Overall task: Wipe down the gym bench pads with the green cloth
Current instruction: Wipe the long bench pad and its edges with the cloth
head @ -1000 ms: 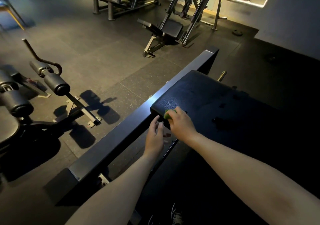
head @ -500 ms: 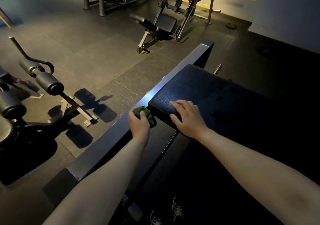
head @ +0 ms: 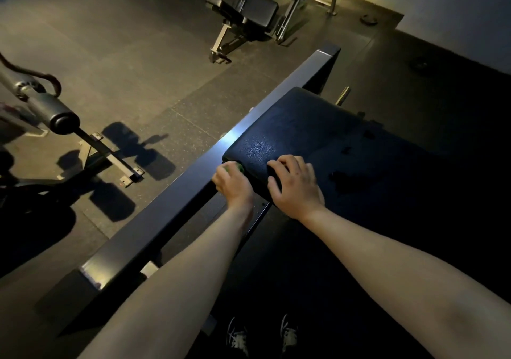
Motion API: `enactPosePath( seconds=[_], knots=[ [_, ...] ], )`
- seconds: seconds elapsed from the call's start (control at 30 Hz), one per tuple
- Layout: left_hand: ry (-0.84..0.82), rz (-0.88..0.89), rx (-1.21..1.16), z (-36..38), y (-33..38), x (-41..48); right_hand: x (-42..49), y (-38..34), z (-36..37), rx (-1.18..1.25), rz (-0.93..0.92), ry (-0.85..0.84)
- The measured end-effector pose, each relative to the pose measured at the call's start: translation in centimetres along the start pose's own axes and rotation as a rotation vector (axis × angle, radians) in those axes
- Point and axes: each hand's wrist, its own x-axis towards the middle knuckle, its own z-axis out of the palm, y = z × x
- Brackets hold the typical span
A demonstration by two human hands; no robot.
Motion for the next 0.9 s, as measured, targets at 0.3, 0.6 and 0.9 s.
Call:
enactPosePath(
  seconds=[0.3, 0.6, 0.9],
  knots=[
    [-0.304, 0.123, 0.120, 0.2, -4.8, -7.5, -0.4, 0.2, -0.8, 0.178, 0.007, 0.014],
    [0.094, 0.170, 0.001, -1.3, -2.5, -6.0, -3.7, 3.6, -2.6, 0.042, -0.030, -0.028],
    [0.148, -0.044, 0.204, 2.5, 0.2, -5.2, -3.4, 3.8, -2.6, 0.103, 0.029, -0.072]
  ],
)
